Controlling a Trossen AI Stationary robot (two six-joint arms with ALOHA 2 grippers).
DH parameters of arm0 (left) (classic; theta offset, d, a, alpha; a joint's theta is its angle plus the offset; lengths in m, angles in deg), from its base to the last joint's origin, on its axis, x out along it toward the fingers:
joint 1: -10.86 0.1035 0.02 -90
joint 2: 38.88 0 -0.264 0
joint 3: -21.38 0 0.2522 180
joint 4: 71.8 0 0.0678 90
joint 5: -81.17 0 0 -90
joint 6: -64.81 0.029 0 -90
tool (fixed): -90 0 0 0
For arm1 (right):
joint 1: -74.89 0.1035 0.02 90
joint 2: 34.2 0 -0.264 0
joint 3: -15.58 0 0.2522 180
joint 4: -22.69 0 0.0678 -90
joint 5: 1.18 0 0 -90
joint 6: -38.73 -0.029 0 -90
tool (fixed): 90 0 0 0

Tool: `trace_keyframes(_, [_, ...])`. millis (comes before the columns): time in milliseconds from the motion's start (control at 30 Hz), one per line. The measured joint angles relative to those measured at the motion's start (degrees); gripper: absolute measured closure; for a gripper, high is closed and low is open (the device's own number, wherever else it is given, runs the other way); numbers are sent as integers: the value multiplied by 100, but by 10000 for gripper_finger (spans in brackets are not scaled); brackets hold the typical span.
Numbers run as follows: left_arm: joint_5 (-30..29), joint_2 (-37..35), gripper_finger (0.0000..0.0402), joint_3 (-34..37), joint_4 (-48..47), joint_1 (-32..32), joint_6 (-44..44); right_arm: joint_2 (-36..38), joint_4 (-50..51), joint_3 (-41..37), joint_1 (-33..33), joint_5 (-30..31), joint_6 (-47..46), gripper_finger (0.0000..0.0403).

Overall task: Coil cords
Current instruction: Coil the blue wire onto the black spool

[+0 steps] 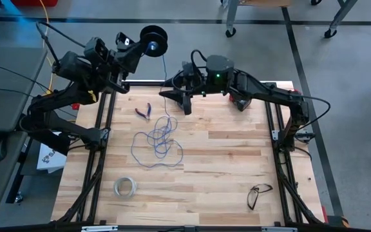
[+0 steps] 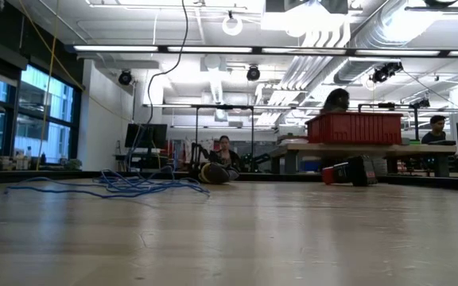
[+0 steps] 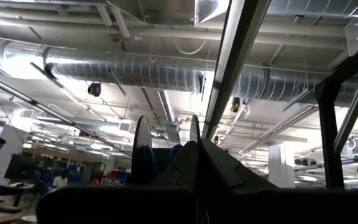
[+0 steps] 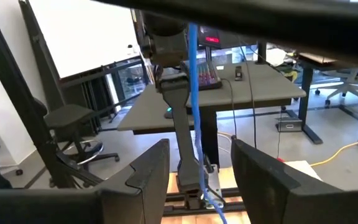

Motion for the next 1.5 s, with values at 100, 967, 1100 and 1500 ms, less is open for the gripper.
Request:
trace_keyframes(100, [0, -8, 401, 0, 53, 0, 2, 0, -4, 0, 2, -28, -4, 237])
trace_keyframes(967, [-31, -2, 401, -2, 388, -2, -288, 2, -227, 0, 394, 109, 215, 401])
trace_keyframes(1100, [91, 24, 401, -7, 337, 0, -1927, -110, -464, 4, 530, 431, 325, 402])
trace_keyframes(1500, [455, -271, 401, -7, -1706, -17, -4837, -234, -1313, 0, 788, 604, 806, 402])
